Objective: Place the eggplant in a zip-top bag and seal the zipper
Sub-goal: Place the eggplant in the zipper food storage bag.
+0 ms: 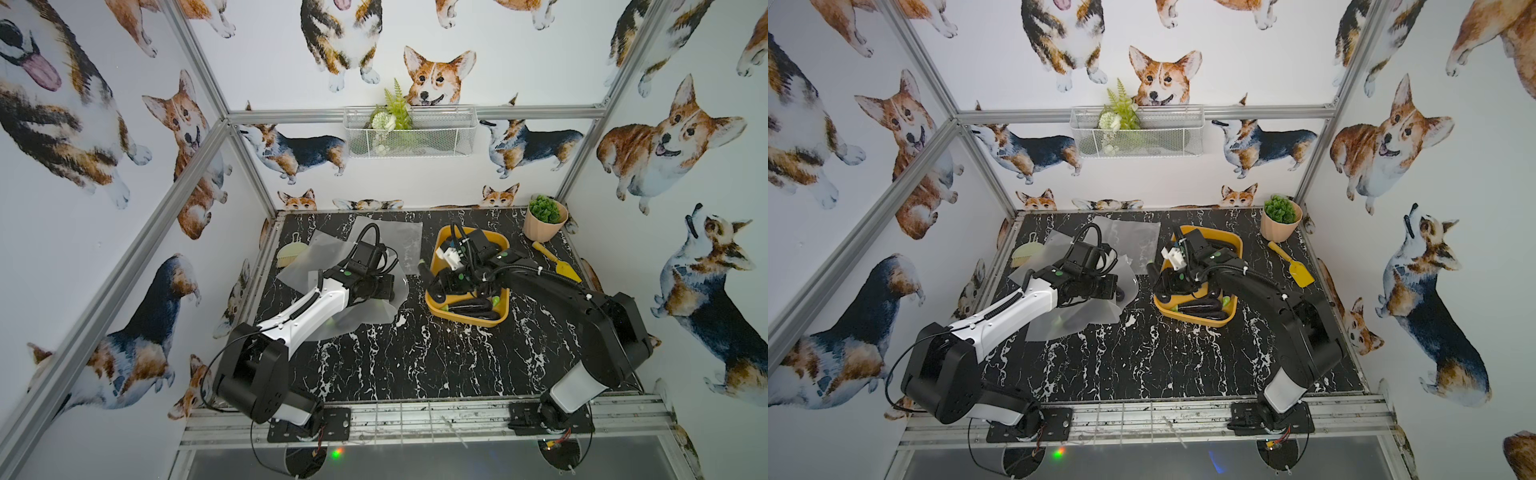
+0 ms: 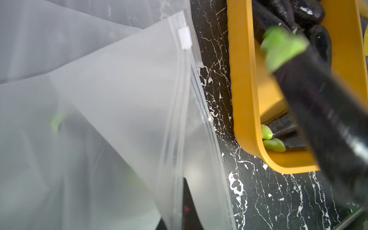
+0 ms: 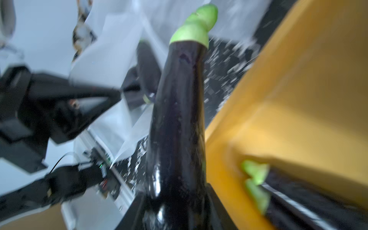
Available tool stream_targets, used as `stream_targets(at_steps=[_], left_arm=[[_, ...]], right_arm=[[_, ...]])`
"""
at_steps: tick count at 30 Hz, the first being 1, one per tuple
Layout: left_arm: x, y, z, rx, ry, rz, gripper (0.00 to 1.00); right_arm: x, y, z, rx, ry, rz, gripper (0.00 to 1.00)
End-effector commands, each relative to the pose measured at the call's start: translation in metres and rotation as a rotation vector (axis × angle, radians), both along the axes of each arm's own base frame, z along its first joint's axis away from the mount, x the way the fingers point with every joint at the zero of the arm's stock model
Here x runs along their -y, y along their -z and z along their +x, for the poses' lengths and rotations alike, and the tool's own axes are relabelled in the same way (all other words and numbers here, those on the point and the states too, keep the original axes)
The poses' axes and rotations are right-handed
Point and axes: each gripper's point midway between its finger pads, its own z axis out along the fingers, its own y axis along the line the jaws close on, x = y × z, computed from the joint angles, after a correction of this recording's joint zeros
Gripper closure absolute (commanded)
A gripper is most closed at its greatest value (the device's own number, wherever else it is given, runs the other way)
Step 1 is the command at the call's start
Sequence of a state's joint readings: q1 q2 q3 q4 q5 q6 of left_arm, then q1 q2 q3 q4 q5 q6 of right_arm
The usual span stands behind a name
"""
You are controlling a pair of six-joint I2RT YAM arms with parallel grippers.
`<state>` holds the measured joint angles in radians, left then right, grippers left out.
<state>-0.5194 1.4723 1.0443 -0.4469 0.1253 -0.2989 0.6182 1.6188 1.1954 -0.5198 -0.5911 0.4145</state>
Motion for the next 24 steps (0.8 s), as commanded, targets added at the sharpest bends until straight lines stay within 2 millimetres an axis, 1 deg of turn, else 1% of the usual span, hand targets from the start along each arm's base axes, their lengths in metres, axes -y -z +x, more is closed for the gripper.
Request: stream_targets(at_steps=[1, 3, 6, 10, 15, 18, 20, 24], left_arm=[[0.008, -0.012, 0.001, 0.064, 0.060, -0.015, 1.00], [0.008, -0.013, -0.001, 0.065, 0.071, -0.010, 1.00], [0.007, -0.011, -0.005, 0.062, 0.075, -0.005, 1.00], [0.010, -0.013, -0.013, 0.066, 0.080, -0.020, 1.00], [0.009, -0.018, -0.021, 0.079, 0.086, -0.025, 1.00], [0.010, -0.020, -0.025, 0.084, 0.088, -0.034, 1.00], [0.006, -0.017, -0.026, 0.075, 0.074, -0.011, 1.00], [0.000, -0.012, -0.027, 0.067, 0.070, 0.025, 1.00]], right_arm=[[-0.029, -0.017, -0.050, -0.107, -0.223, 0.179, 0.72], [-0.036, -0.020, -0.061, -0.132, -0.265, 0.212, 0.72], [-0.043, -0.018, -0.055, -0.147, -0.247, 0.214, 0.72], [-0.056, -0.005, -0.036, -0.229, -0.206, 0.181, 0.72], [-0.068, 0.002, -0.001, -0.295, -0.124, 0.184, 0.71], [-0.074, 0.001, 0.017, -0.314, -0.097, 0.206, 0.71], [-0.076, 0.000, 0.024, -0.322, -0.093, 0.223, 0.71], [-0.074, 0.001, 0.028, -0.333, -0.083, 0.230, 0.70]])
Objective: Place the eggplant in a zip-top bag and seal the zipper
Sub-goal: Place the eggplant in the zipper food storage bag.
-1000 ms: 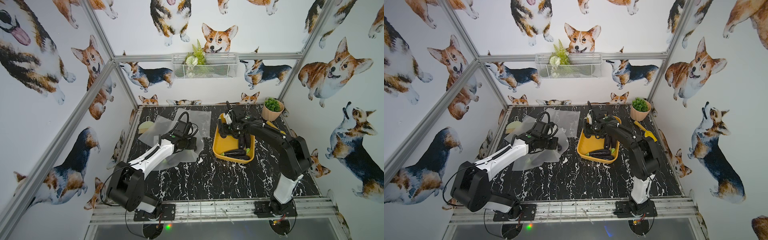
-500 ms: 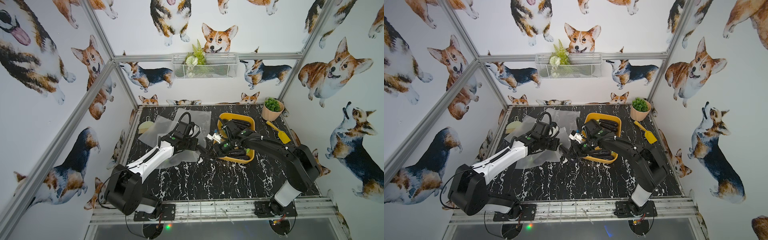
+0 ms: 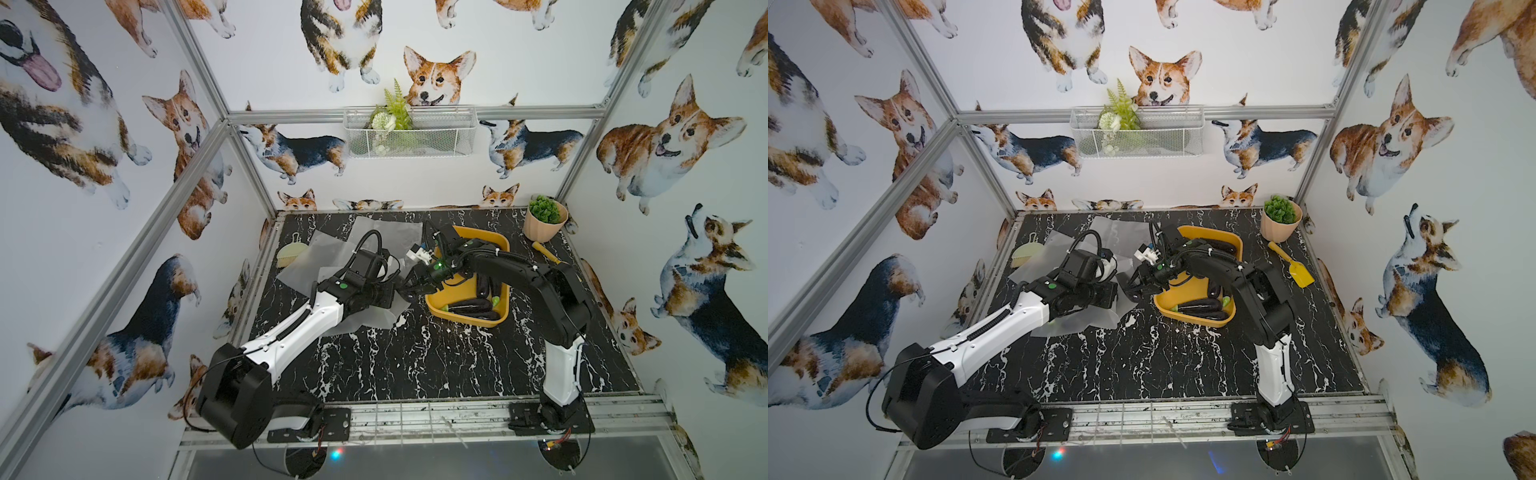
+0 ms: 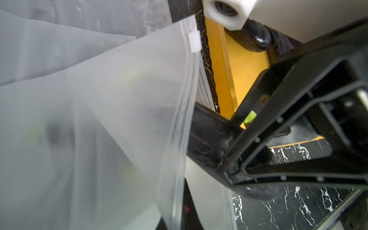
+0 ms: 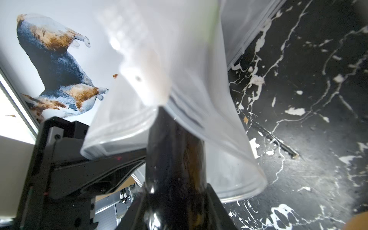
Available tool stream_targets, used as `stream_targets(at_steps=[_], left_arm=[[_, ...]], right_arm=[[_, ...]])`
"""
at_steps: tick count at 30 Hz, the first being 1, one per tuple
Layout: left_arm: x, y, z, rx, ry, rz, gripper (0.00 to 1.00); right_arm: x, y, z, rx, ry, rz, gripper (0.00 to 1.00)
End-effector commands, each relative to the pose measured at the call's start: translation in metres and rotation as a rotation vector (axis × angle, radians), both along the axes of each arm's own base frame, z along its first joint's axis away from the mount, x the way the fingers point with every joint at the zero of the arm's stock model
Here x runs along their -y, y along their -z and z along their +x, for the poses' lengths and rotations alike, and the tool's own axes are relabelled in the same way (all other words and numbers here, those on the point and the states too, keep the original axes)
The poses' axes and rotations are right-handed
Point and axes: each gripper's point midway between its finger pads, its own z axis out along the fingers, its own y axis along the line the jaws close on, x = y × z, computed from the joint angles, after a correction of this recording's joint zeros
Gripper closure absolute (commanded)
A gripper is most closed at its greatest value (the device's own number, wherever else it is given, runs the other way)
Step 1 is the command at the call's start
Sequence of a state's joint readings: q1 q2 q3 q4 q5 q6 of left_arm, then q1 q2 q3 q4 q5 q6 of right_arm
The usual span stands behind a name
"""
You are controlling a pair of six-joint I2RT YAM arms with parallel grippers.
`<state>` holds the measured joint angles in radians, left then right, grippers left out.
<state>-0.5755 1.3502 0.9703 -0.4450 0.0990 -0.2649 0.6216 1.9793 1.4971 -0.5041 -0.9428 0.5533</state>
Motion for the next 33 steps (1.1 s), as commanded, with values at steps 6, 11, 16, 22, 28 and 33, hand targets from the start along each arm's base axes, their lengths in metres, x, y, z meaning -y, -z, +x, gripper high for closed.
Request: stream_targets(at_steps=[6, 11, 16, 22, 28, 33], left_arm=[[0.002, -0.004, -0.002, 0.004, 0.010, -0.023, 1.00], [0.003, -0.006, 0.000, -0.007, -0.008, -0.038, 1.00], [-0.001, -0.003, 0.009, -0.075, -0.105, -0.147, 1.00], [-0.001, -0.007, 0.019, -0.077, -0.134, -0.141, 1.00], [0.004, -0.009, 0.023, -0.077, -0.113, -0.149, 1.00], [0.009, -0.015, 0.018, -0.077, -0.083, -0.179, 1.00]], right_arm=[[-0.012, 0.000, 0.015, -0.032, 0.034, -0.014, 0.66], [-0.023, -0.009, 0.025, -0.007, 0.039, -0.067, 0.44], [0.002, -0.024, 0.044, 0.036, 0.165, -0.043, 0.38], [0.030, -0.021, 0.023, 0.084, 0.197, -0.080, 0.45], [0.017, 0.002, 0.001, 0.139, 0.168, -0.151, 0.62], [0.006, 0.018, 0.024, 0.168, 0.266, -0.192, 0.67]])
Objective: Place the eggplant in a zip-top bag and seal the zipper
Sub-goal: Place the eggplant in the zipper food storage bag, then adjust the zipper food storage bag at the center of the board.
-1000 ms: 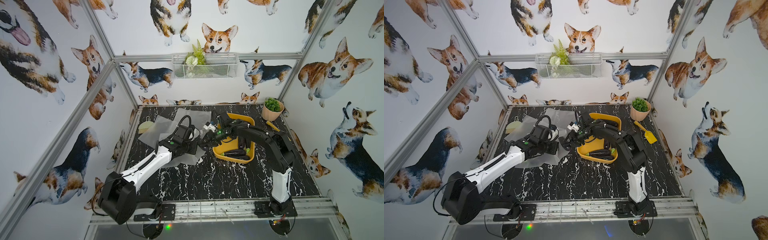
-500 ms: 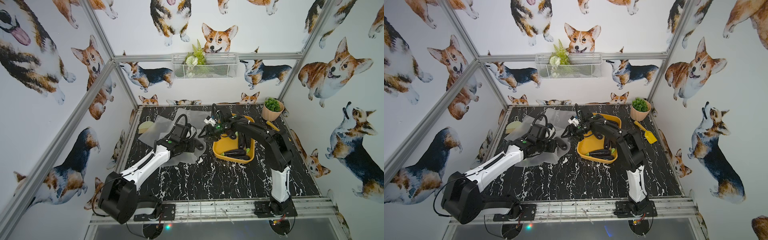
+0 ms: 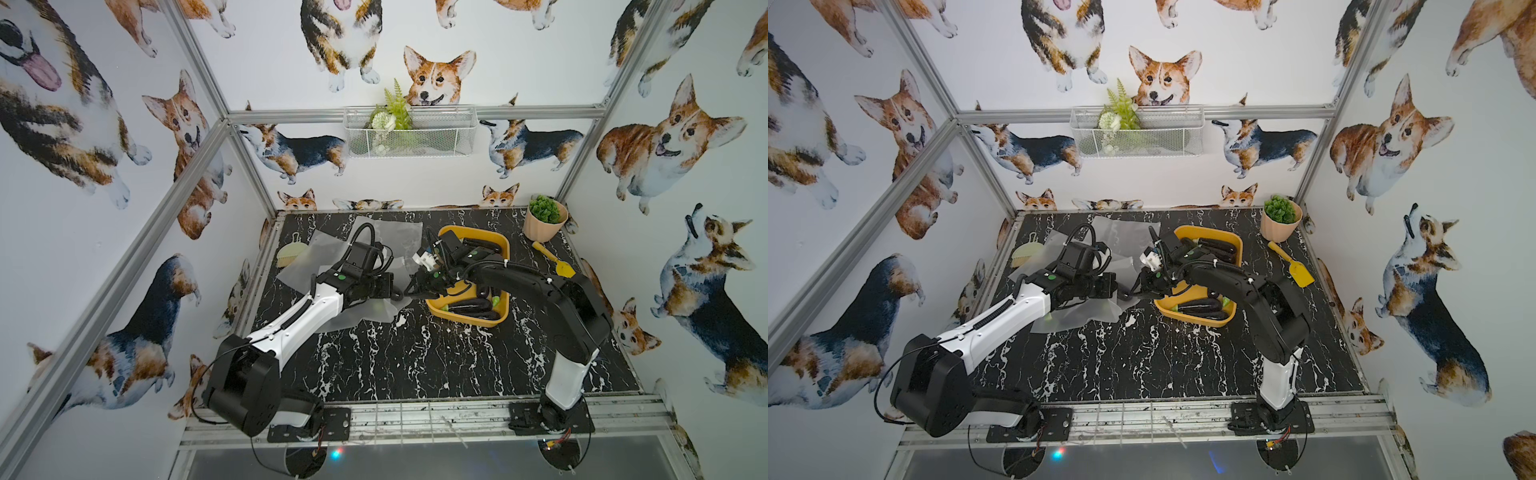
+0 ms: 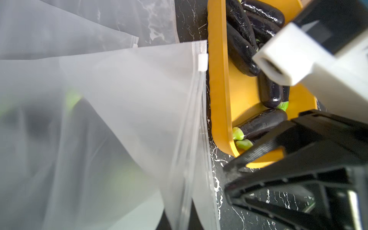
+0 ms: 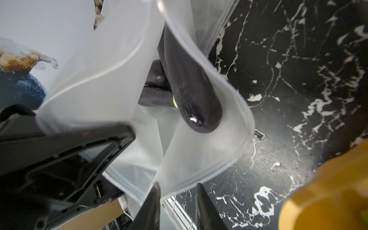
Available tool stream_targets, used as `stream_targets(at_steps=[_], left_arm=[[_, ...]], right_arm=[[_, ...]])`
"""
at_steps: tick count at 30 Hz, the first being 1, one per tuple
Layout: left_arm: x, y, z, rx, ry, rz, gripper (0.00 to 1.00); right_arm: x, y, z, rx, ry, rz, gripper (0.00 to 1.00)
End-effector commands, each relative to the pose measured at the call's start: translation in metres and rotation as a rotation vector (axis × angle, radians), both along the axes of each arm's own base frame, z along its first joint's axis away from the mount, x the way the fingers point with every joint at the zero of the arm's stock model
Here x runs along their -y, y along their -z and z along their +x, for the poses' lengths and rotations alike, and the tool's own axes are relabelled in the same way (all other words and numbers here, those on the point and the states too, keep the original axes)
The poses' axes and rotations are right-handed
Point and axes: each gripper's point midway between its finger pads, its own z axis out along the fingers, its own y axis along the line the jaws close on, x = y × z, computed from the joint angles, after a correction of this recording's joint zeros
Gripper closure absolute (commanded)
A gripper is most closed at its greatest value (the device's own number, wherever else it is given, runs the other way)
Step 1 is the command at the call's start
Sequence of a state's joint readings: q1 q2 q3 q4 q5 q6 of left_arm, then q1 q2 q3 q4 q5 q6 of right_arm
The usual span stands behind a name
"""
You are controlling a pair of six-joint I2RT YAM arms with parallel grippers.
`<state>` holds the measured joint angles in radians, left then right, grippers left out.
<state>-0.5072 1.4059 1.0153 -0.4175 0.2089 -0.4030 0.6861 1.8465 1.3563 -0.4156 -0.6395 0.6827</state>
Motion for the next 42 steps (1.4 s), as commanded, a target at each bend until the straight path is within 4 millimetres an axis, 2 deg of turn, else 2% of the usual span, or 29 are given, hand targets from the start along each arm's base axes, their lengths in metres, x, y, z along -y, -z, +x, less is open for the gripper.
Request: stream_targets(at_steps=[1, 3, 6, 9, 13, 21, 26, 28, 31, 33, 35, 37, 39, 40, 42], left_arm=[[0.004, -0.010, -0.001, 0.022, 0.019, -0.030, 1.00], [-0.002, -0.010, 0.000, 0.029, -0.001, -0.006, 1.00], [-0.006, -0.010, -0.002, 0.032, -0.008, 0.009, 1.00], [0.001, -0.011, -0.003, 0.041, 0.012, -0.037, 1.00], [0.002, -0.014, 0.000, 0.049, 0.002, -0.049, 1.00], [0.003, -0.021, 0.000, 0.064, 0.015, -0.055, 1.00], [0.003, -0.023, -0.001, 0.068, 0.013, -0.055, 1.00], [0.003, -0.027, 0.000, 0.075, 0.014, -0.059, 1.00], [0.005, -0.027, -0.001, 0.071, 0.029, -0.060, 1.00], [0.007, -0.025, -0.001, 0.058, 0.036, -0.066, 1.00], [0.012, -0.021, -0.003, 0.041, 0.059, -0.075, 0.92], [0.015, -0.023, -0.004, 0.039, 0.077, -0.085, 0.88], [0.016, -0.028, -0.004, 0.048, 0.084, -0.095, 0.81], [0.019, -0.035, -0.006, 0.061, 0.100, -0.113, 0.70], [0.023, -0.047, -0.009, 0.079, 0.132, -0.146, 0.63]], right_arm=[[-0.008, 0.004, 0.031, 0.068, 0.095, -0.020, 0.65], [-0.007, -0.005, 0.038, 0.106, 0.093, -0.024, 0.61], [0.019, -0.034, 0.053, 0.221, 0.158, -0.047, 0.47], [0.032, -0.049, 0.064, 0.288, 0.166, -0.049, 0.43], [0.017, -0.043, 0.061, 0.271, 0.061, -0.032, 0.43], [0.000, -0.021, 0.052, 0.310, -0.026, -0.086, 0.47], [-0.010, -0.012, 0.061, 0.341, -0.033, -0.113, 0.58], [-0.010, -0.011, 0.065, 0.349, -0.026, -0.135, 0.73], [-0.011, -0.028, 0.065, 0.377, -0.022, -0.113, 0.90], [-0.014, -0.045, 0.065, 0.416, -0.015, -0.077, 0.94], [-0.017, -0.064, 0.068, 0.460, -0.005, -0.033, 0.97], [-0.021, -0.072, 0.072, 0.488, -0.010, -0.019, 1.00], [-0.025, -0.071, 0.075, 0.492, -0.032, -0.021, 1.00], [-0.027, -0.069, 0.076, 0.490, -0.041, -0.026, 1.00], [-0.031, -0.061, 0.080, 0.475, -0.050, -0.032, 1.00]])
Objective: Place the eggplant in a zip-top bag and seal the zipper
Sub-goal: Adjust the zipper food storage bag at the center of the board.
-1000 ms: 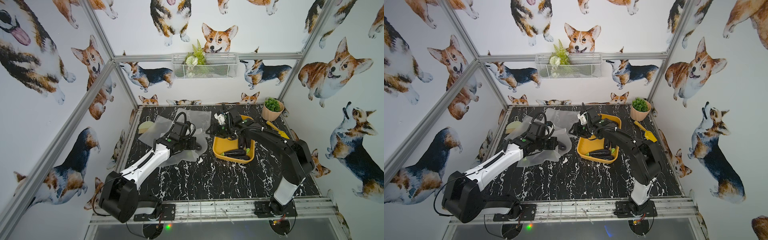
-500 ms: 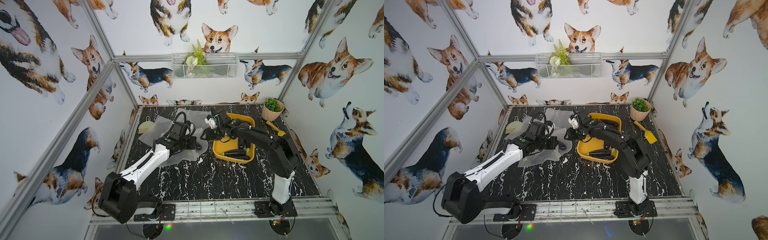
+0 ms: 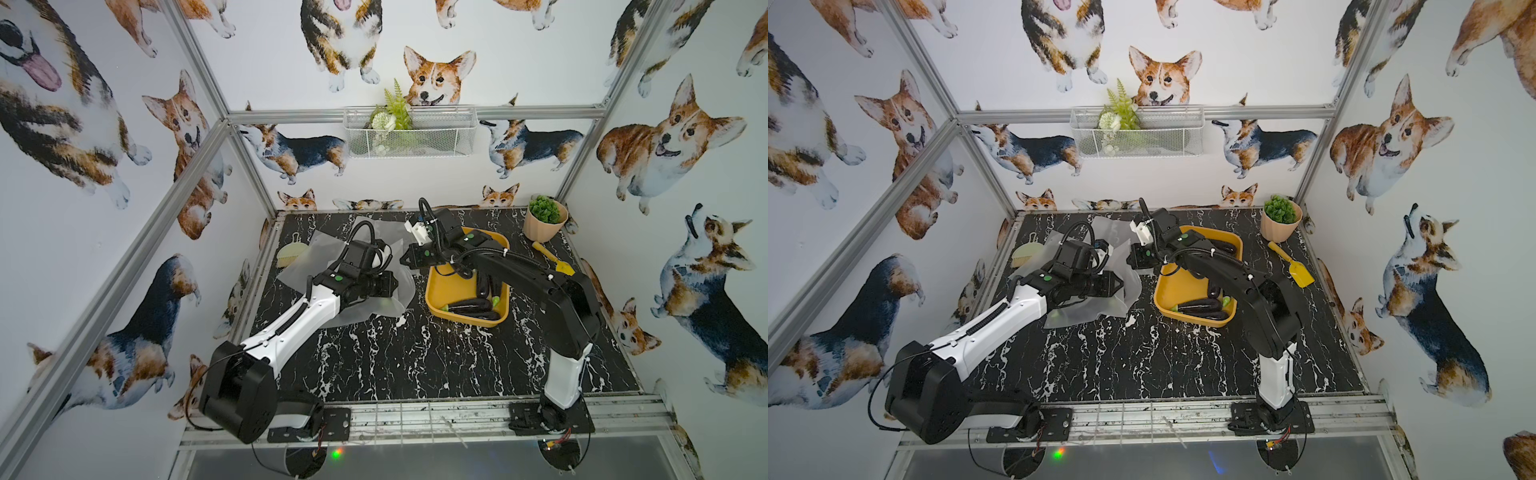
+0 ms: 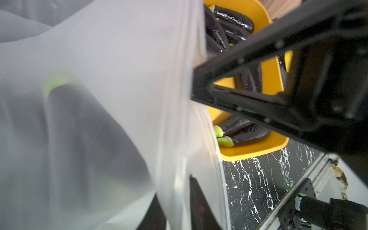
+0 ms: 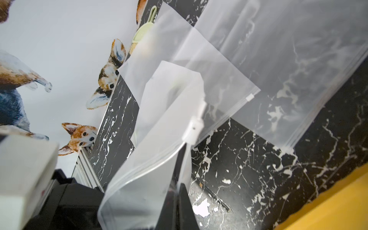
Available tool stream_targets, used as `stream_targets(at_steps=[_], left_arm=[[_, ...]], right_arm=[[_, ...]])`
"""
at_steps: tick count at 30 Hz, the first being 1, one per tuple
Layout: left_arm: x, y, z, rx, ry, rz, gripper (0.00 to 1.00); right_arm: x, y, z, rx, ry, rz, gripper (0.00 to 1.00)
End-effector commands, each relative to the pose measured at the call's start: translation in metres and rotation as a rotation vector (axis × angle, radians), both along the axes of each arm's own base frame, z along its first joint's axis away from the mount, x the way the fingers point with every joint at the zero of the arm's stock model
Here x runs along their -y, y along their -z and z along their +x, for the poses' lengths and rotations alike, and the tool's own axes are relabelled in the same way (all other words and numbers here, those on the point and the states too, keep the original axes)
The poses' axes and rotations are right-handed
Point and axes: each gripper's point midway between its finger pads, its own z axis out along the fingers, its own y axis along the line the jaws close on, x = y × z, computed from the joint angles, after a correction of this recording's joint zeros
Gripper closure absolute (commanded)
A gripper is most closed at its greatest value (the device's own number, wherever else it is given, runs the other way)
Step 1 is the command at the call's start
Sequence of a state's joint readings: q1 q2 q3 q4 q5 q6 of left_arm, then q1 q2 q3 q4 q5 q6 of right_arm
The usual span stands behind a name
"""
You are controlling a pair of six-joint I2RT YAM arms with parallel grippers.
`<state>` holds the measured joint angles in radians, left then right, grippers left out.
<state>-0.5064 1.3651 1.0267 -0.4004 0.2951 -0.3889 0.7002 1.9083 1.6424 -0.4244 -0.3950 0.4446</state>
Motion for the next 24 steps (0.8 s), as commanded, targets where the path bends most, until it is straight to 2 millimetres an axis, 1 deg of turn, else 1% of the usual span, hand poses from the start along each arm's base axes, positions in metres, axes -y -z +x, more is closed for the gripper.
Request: stream_targets(at_steps=[1, 2, 3, 5, 6, 8, 10, 12, 15, 18, 20, 21, 22, 24], left_arm=[[0.012, -0.027, -0.005, 0.051, 0.079, -0.076, 0.60], [0.014, -0.036, -0.009, 0.062, 0.098, -0.101, 0.55], [0.016, -0.045, -0.011, 0.071, 0.113, -0.129, 0.52], [0.014, -0.070, -0.014, 0.087, 0.127, -0.221, 0.51], [0.010, -0.084, -0.013, 0.102, 0.108, -0.265, 0.50], [-0.007, -0.103, -0.003, 0.140, 0.043, -0.304, 0.49], [-0.029, -0.115, 0.013, 0.192, -0.022, -0.296, 0.49], [-0.048, -0.117, 0.033, 0.242, -0.074, -0.228, 0.49], [-0.071, -0.103, 0.069, 0.320, -0.120, -0.023, 0.49], [-0.089, -0.092, 0.099, 0.406, -0.150, 0.146, 0.49], [-0.089, -0.087, 0.110, 0.456, -0.083, 0.226, 0.49], [-0.087, -0.088, 0.115, 0.487, -0.041, 0.253, 0.49], [-0.083, -0.090, 0.118, 0.510, -0.007, 0.264, 0.49], [-0.075, -0.102, 0.121, 0.576, 0.075, 0.273, 0.48]], right_arm=[[-0.009, 0.004, 0.007, 0.012, -0.034, 0.003, 1.00], [-0.011, 0.005, 0.008, 0.013, -0.033, 0.007, 1.00], [-0.012, 0.006, 0.009, 0.016, -0.035, 0.008, 1.00], [-0.011, 0.003, 0.010, 0.035, -0.040, 0.009, 1.00], [-0.010, 0.002, 0.009, 0.040, -0.050, 0.009, 1.00], [-0.007, -0.001, 0.008, 0.045, -0.068, 0.019, 1.00], [-0.003, -0.003, 0.004, 0.037, -0.102, 0.033, 1.00], [-0.001, -0.008, -0.004, 0.044, -0.161, 0.053, 1.00], [0.003, -0.016, -0.016, 0.077, -0.262, 0.053, 1.00], [0.007, -0.034, -0.014, 0.107, -0.316, 0.064, 1.00], [0.009, -0.049, -0.010, 0.131, -0.345, 0.078, 1.00], [0.008, -0.060, -0.009, 0.150, -0.361, 0.089, 1.00], [0.006, -0.068, -0.009, 0.162, -0.380, 0.101, 1.00], [0.003, -0.086, -0.010, 0.185, -0.416, 0.115, 1.00]])
